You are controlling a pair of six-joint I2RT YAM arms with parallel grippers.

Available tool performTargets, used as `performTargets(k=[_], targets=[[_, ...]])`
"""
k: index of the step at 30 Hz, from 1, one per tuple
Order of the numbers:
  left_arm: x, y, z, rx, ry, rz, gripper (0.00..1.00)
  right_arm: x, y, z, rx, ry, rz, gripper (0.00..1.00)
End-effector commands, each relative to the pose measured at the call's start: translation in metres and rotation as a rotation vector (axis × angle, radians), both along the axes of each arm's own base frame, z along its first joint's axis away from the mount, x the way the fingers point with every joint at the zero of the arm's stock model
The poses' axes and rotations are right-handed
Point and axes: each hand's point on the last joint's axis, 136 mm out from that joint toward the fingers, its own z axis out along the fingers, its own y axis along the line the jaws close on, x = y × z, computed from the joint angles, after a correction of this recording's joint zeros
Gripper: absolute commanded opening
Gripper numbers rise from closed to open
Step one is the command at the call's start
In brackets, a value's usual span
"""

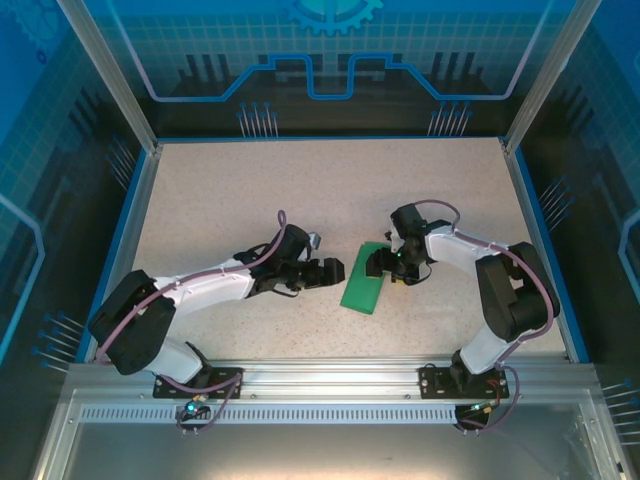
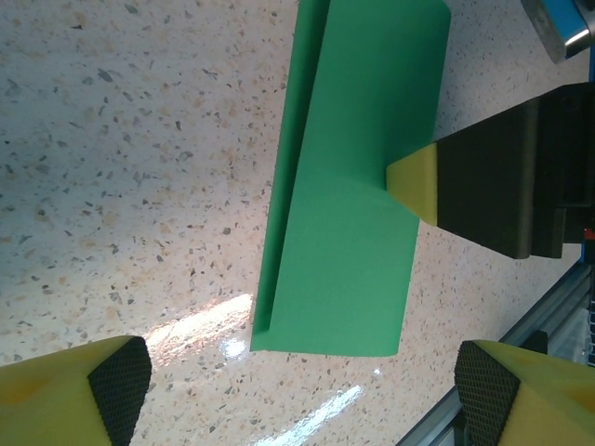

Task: Fold a paper plane with a square sheet of paper (pick it up from the middle)
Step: Fold the square sheet of paper in half at the center of the table.

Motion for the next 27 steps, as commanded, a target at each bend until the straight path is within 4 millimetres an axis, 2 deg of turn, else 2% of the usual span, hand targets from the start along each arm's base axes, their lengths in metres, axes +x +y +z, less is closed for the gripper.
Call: performTargets(k=[1, 7, 15, 27], targets=[[0.008, -0.010, 0.009, -0.019, -0.021, 0.003, 0.88, -0.004, -0.003, -0.009, 0.010, 0.044, -0.017, 0.72], [0.010, -0.013, 0.008, -0.015, -0.018, 0.005, 0.88, -0.007, 0.004, -0.012, 0.044, 0.056, 0.016, 0.73], [0.013, -0.017, 0.005, -0.013, -0.011, -0.001, 0.88, -0.004, 0.009, -0.006, 0.076, 0.044, 0.014, 0.75], [0.014, -0.019, 0.004, -0.013, -0.007, 0.004, 0.86, -0.010, -0.005, -0.028, -0.037, 0.105, -0.008, 0.76]])
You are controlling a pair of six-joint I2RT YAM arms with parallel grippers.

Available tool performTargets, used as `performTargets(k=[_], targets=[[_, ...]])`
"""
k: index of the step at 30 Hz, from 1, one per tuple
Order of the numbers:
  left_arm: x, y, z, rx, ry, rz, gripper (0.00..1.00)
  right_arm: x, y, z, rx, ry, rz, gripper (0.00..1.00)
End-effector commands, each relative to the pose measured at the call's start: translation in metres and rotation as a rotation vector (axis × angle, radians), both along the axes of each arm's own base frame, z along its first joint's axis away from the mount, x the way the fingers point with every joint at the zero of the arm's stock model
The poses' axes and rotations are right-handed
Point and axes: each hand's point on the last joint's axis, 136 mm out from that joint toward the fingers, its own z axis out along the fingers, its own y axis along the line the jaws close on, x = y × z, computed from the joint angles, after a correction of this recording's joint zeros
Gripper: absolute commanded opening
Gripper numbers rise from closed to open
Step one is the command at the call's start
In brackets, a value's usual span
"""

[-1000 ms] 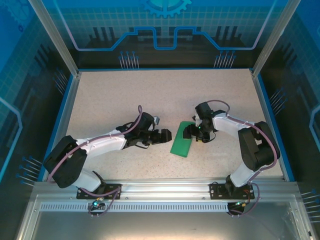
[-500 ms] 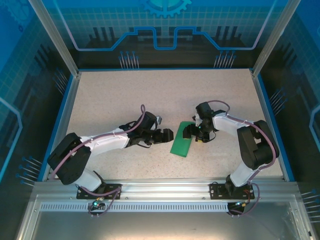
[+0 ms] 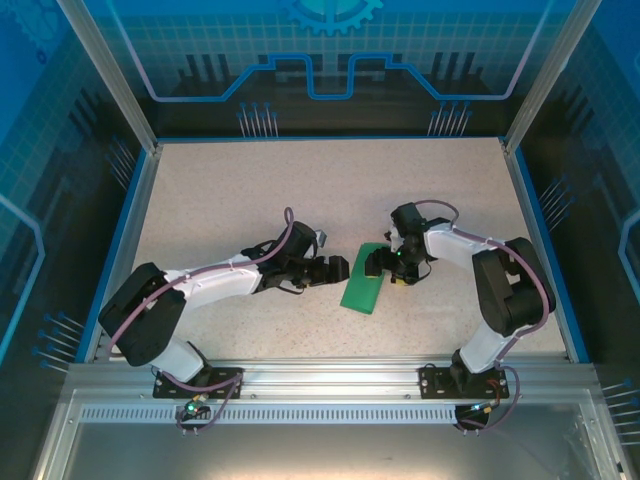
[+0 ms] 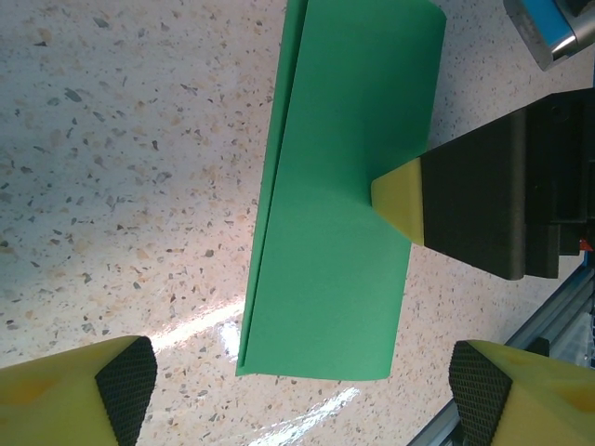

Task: Fold a paper plane with a square sheet of paper (pick it up from the middle)
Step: Fold the square sheet of paper in half at the center of the table.

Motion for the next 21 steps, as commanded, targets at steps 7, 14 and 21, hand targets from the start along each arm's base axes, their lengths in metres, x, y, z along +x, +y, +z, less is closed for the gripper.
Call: performTargets(k=[7, 14, 21], targets=[[0.0088, -0.0088, 0.0036, -0.012, -0.002, 0.025, 0.81, -0.0151, -0.0016, -0.0288, -0.105, 0.079, 0.062, 0.77], [0.0105, -0.0088, 0.0027, -0.011, -0.001, 0.036, 0.80, -0.0171, -0.0052, -0.0326, -0.128, 0.094, 0.063, 0.78], [0.0108, -0.0069, -0.0004, -0.003, 0.003, 0.048, 0.75, -0.0145, -0.0078, -0.0345, -0.151, 0.104, 0.037, 0.78]])
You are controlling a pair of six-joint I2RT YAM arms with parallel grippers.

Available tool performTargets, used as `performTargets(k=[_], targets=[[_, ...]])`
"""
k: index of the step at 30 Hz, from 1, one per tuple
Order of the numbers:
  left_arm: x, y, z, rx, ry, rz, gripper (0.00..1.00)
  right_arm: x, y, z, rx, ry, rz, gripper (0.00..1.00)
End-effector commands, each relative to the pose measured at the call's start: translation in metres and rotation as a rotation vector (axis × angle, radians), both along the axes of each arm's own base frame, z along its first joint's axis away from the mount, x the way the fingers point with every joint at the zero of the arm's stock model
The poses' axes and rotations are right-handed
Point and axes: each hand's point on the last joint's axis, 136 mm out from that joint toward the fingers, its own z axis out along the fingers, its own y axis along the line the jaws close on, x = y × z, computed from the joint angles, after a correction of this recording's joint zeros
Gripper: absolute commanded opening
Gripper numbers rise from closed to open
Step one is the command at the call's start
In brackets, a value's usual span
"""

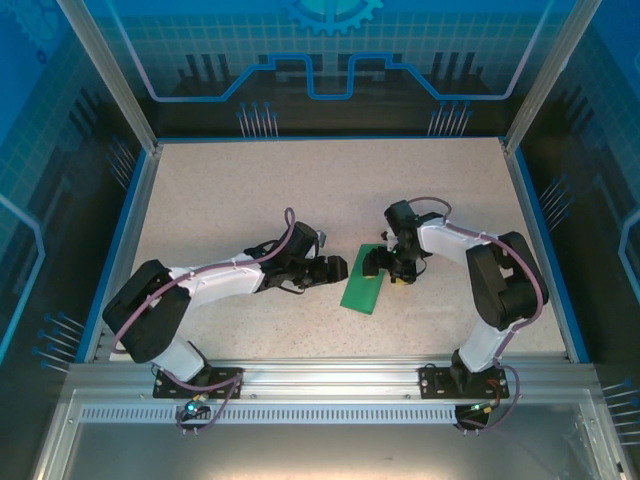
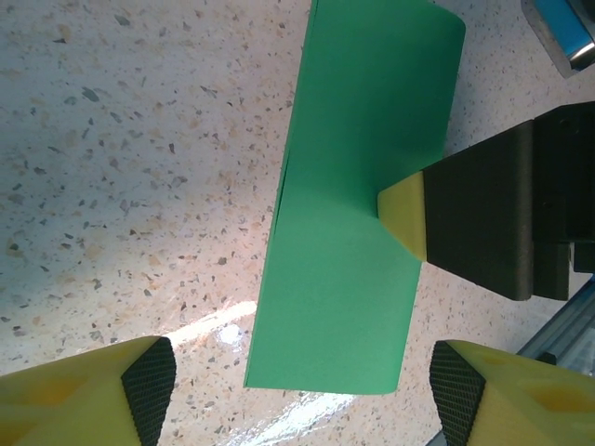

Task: Fold a paper plane with a square sheet of paper (pick it up from the middle)
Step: Fold the square sheet of paper in half at the center of the table, then hold the square sheet of paper at the center of the table.

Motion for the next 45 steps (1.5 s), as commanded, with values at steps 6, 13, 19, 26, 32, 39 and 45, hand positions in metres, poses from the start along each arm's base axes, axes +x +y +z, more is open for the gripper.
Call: performTargets(k=[6, 13, 19, 26, 32, 39, 45], targets=[[0.009, -0.012, 0.005, -0.021, -0.013, 0.005, 0.65, -0.016, -0.013, -0.034, -0.115, 0.079, 0.018, 0.78], [0.013, -0.023, 0.004, -0.036, 0.003, -0.026, 0.44, -0.018, -0.017, -0.041, -0.158, 0.094, 0.024, 0.77], [0.017, -0.031, -0.003, -0.036, 0.035, -0.035, 0.22, -0.019, -0.018, -0.045, -0.170, 0.105, 0.024, 0.78], [0.020, -0.047, -0.011, -0.067, 0.081, -0.065, 0.06, -0.021, -0.021, -0.047, -0.184, 0.110, 0.026, 0.78], [0.023, -0.057, -0.024, -0.064, 0.128, -0.079, 0.00, -0.023, -0.021, -0.048, -0.182, 0.114, 0.025, 0.78], [0.026, -0.063, -0.039, -0.033, 0.165, -0.076, 0.00, -0.024, -0.020, -0.048, -0.172, 0.112, 0.021, 0.78], [0.024, -0.062, -0.055, 0.007, 0.196, -0.073, 0.00, -0.025, -0.018, -0.050, -0.164, 0.113, 0.019, 0.78]])
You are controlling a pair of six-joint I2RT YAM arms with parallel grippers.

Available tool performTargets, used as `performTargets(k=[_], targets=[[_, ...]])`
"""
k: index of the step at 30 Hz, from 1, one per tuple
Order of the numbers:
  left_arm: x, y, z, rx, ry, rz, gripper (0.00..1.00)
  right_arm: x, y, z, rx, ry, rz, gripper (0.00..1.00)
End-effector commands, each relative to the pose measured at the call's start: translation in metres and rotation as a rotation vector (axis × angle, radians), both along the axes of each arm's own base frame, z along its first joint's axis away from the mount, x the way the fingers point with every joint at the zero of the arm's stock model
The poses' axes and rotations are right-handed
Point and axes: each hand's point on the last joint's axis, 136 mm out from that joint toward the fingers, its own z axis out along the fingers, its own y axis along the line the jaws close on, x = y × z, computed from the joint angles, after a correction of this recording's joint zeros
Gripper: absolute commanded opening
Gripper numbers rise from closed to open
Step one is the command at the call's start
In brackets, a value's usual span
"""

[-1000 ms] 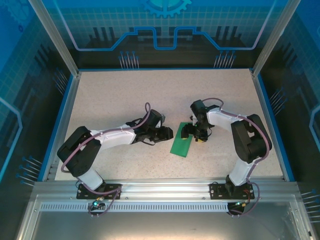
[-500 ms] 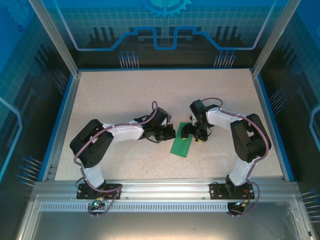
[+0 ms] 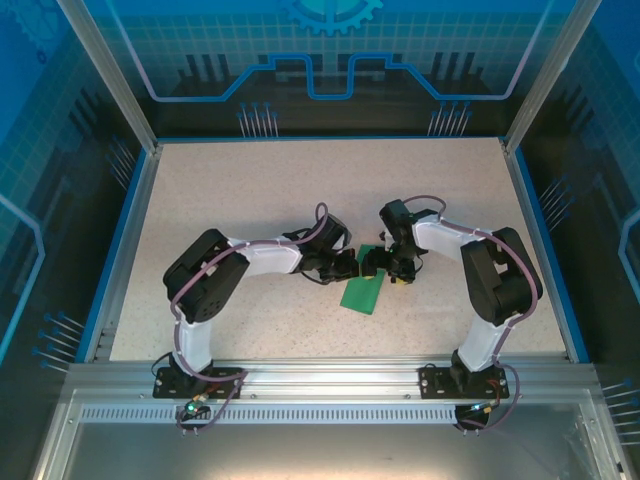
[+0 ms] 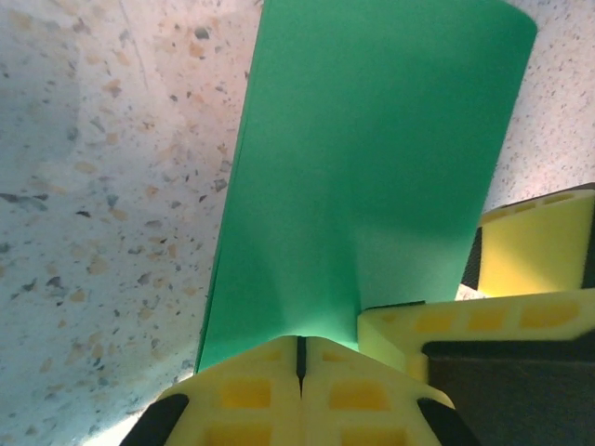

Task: Fold a paper plane with a square sheet of paper (pick it up from the middle)
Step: Hold the square sheet of paper at the center of the table, then fold the square sheet of paper in half at the center of the table.

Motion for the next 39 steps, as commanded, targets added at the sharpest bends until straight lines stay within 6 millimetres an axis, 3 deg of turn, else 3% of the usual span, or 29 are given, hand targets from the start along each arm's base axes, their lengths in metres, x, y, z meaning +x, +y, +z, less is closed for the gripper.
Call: performTargets(k=[1, 9, 12, 17, 20, 25, 31, 39], targets=[[-0.007, -0.002, -0.008, 0.028, 0.048, -0.009, 0.00, -0.024, -0.016, -0.044, -0.102, 0.082, 0.016, 0.78], [-0.011, 0.003, -0.022, 0.072, 0.066, -0.008, 0.00, -0.018, -0.009, -0.033, -0.061, 0.047, 0.017, 0.78], [-0.012, 0.006, -0.026, 0.087, 0.070, -0.004, 0.00, -0.007, -0.008, -0.007, -0.018, -0.037, -0.001, 0.79], [-0.014, 0.007, -0.027, 0.092, 0.072, -0.009, 0.00, 0.010, -0.026, 0.046, 0.136, -0.206, -0.142, 0.81], [-0.013, 0.007, -0.028, 0.093, 0.070, -0.009, 0.00, 0.008, -0.027, 0.063, 0.240, -0.241, -0.162, 0.72], [-0.013, 0.007, -0.027, 0.093, 0.069, -0.008, 0.00, 0.004, -0.015, 0.067, 0.333, -0.219, -0.150, 0.47], [-0.012, 0.005, -0.026, 0.092, 0.068, -0.016, 0.00, 0.007, 0.008, 0.072, 0.451, -0.222, -0.124, 0.28], [-0.011, 0.004, -0.026, 0.097, 0.068, -0.020, 0.00, 0.010, 0.033, 0.047, 0.475, -0.153, -0.088, 0.22]])
